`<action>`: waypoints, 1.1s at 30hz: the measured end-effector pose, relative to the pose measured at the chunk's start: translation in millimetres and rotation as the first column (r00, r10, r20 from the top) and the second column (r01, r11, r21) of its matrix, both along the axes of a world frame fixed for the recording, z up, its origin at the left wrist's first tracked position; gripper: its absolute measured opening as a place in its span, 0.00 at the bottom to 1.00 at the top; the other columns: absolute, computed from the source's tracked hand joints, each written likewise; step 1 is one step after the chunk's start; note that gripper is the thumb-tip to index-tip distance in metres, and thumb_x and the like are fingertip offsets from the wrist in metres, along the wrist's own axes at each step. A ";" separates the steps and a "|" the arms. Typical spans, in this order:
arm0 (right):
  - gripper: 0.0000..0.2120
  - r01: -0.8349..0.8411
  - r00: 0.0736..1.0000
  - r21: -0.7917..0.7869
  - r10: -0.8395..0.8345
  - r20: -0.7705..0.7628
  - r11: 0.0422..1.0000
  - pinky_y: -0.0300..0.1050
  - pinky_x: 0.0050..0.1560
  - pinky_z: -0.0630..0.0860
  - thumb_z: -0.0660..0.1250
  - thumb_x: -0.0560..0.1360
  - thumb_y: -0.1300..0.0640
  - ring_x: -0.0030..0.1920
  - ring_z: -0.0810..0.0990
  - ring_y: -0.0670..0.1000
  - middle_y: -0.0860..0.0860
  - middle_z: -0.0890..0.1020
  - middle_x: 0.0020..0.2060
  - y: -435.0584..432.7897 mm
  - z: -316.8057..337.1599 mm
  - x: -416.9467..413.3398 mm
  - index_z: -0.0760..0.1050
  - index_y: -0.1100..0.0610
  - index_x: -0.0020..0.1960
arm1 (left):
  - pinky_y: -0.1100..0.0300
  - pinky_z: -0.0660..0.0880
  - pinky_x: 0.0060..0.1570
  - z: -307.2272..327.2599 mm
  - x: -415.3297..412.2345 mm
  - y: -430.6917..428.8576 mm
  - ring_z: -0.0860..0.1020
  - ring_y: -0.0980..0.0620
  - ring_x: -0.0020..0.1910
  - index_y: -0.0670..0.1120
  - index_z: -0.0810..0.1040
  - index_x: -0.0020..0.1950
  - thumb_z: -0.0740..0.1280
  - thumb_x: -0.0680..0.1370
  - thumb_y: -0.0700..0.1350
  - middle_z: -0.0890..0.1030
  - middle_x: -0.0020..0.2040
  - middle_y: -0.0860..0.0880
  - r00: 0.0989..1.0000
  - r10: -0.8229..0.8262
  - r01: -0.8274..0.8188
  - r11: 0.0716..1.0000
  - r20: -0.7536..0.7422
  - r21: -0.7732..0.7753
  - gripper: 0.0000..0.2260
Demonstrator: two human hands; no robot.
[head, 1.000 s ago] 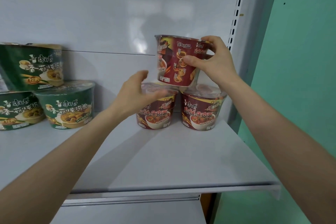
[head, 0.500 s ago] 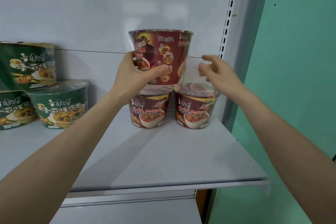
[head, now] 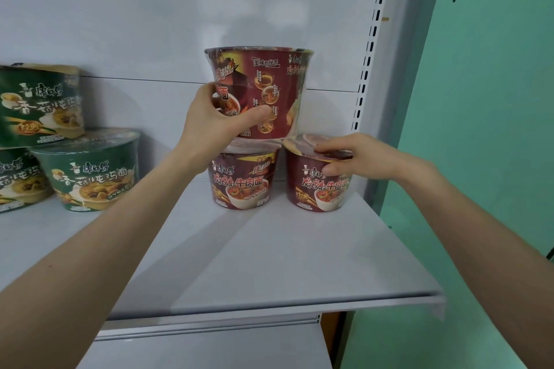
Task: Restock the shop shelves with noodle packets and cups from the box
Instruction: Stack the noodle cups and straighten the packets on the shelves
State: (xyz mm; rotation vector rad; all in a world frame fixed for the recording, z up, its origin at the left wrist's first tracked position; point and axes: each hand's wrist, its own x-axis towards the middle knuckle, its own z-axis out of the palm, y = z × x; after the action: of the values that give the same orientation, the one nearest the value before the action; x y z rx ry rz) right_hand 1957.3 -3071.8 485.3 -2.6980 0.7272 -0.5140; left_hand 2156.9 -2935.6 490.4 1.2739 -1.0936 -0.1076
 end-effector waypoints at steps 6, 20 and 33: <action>0.21 -0.031 0.999 0.063 0.029 0.026 0.998 0.33 0.52 0.68 0.68 0.73 0.62 0.56 0.73 0.46 0.45 0.75 0.55 -1.7 -2.9 2.0 0.72 0.56 0.65 | 0.68 0.76 0.44 -0.4 0.6 -0.9 0.78 0.63 0.45 0.46 0.71 0.60 0.76 0.65 0.49 0.78 0.47 0.57 1.000 0.002 -0.002 1.000 0.001 -0.005 0.27; 0.24 0.019 0.999 0.122 -0.025 0.047 0.992 0.37 0.56 0.70 0.68 0.73 0.53 0.58 0.72 0.45 0.45 0.73 0.57 0.0 12.4 2.0 0.68 0.53 0.67 | 0.66 0.75 0.45 -0.8 -6.6 3.4 0.78 0.62 0.48 0.47 0.69 0.62 0.77 0.63 0.51 0.78 0.50 0.57 1.000 -0.020 0.020 1.000 -0.014 0.022 0.31; 0.25 -0.019 0.758 0.134 -0.073 0.648 0.991 0.50 0.57 0.77 0.74 0.64 0.43 0.53 0.78 0.47 0.45 0.77 0.51 47.6 75.9 50.2 0.74 0.54 0.56 | 0.49 0.75 0.57 -0.8 -41.7 -6.8 0.76 0.50 0.58 0.48 0.65 0.63 0.73 0.55 0.63 0.75 0.58 0.49 0.971 0.237 -0.236 0.971 0.035 -0.038 0.42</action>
State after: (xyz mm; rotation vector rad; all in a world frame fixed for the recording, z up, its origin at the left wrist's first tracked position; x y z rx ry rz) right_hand 2007.5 -3024.2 561.2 -2.1429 0.5611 -1.2792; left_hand 2115.2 -2942.4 489.6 1.3708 -0.9645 0.1156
